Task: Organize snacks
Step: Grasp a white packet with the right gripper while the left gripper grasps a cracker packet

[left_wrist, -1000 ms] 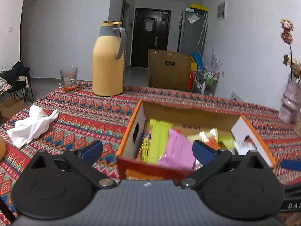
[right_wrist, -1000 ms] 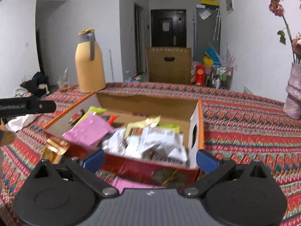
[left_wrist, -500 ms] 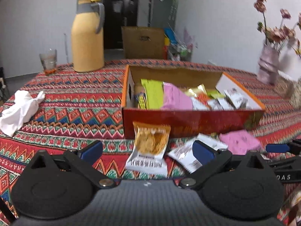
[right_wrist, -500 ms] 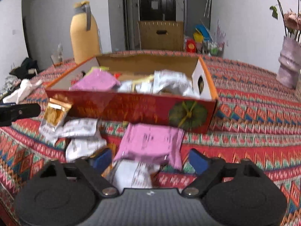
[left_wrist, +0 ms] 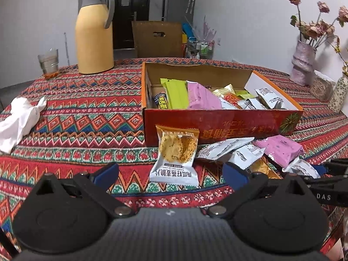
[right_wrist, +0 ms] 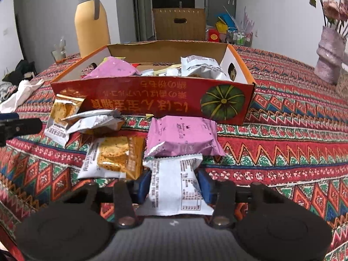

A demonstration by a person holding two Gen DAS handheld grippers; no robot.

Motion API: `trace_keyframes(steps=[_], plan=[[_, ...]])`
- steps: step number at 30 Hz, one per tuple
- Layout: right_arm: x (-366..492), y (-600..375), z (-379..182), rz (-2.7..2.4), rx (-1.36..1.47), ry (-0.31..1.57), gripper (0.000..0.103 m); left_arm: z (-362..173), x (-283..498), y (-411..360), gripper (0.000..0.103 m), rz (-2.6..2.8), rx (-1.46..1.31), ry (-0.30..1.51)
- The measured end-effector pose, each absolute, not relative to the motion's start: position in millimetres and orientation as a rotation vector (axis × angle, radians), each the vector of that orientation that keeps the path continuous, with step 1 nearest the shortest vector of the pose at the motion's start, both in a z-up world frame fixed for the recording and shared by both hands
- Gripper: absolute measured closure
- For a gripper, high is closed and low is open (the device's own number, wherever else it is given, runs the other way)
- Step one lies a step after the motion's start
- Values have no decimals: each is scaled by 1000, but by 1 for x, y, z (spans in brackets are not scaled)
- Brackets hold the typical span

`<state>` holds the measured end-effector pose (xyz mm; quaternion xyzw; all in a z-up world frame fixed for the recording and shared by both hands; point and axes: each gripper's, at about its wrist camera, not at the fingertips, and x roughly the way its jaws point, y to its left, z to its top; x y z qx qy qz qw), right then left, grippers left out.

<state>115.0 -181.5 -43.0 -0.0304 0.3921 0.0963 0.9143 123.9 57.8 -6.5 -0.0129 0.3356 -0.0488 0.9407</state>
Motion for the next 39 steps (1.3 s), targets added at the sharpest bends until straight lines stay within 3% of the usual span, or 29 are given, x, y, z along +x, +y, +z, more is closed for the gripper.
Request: trace_keyframes(steps=[5,17,26,32,34,39], plan=[[105,-183,-39,227,-83,770,70,-6,122,54,0,-46,-57,671],[95,-210,-9,251,-28,603,70,-11,151,40,0,104,17,666],[112,-225,-11,214,41,561,70,-30,179,29,6,106,38,728],[117,-227,-19,214,58,572,70,-34,182,28,32,84,31,746],[116,-226,-20,217,60,571,70,-35,182,29,48,68,21,749],[116,-224,-22,217,59,573,70,-36,180,30,60,33,7,750]])
